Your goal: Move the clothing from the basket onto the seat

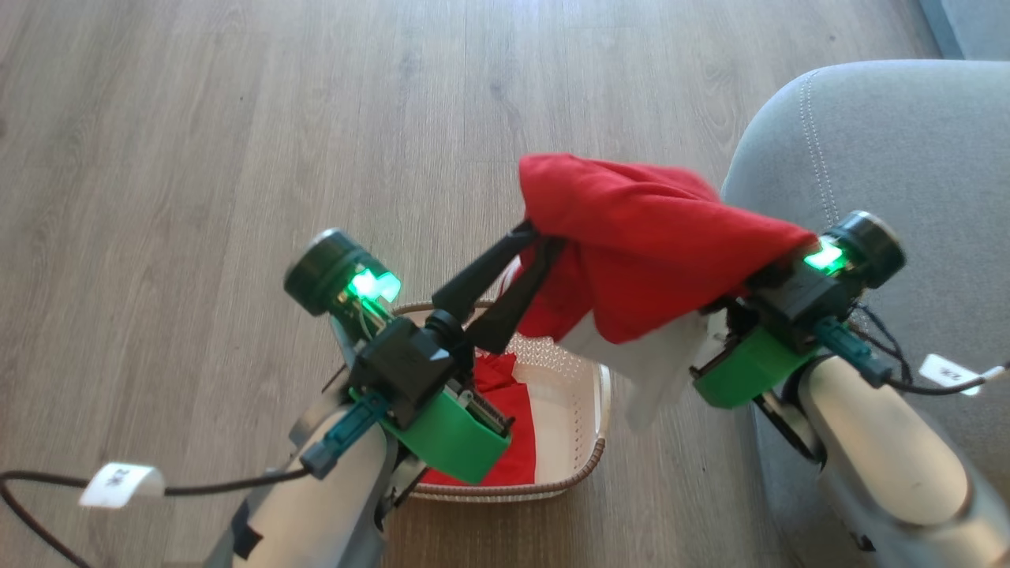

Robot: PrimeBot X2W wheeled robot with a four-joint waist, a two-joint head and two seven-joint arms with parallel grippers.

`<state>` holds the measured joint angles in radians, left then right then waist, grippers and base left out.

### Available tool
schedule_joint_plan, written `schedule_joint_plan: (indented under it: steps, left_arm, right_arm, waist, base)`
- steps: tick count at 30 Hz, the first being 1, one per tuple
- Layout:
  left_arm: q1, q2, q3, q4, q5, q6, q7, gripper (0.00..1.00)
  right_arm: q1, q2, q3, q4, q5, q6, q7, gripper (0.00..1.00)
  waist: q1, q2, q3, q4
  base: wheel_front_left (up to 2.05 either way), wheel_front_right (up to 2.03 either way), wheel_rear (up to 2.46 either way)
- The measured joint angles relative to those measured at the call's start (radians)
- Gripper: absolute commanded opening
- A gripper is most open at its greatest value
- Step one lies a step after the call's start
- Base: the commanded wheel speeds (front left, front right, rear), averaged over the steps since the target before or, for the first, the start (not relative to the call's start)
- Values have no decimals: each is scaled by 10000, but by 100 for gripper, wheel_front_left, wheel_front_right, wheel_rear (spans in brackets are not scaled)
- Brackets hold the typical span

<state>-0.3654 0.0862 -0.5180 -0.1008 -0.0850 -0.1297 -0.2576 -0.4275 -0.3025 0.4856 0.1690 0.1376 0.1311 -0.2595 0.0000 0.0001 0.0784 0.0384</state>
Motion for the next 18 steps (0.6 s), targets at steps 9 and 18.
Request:
schedule_joint_plan:
  steps: [9, 18]
  left_arm:
    - [221, 69, -403, 800, 267, -2, 0, 0]
    - [344, 178, -1237, 1639, 481, 0, 0, 0]
  right_arm:
    - [135, 435, -1181, -667, -476, 0, 0, 0]
    - [346, 566, -1580, -951, -351, 0, 0, 0]
  waist:
    - [0, 0, -12, 12]
    - [0, 0, 14, 19]
  base:
    - [0, 0, 0]
    - [0, 0, 0]
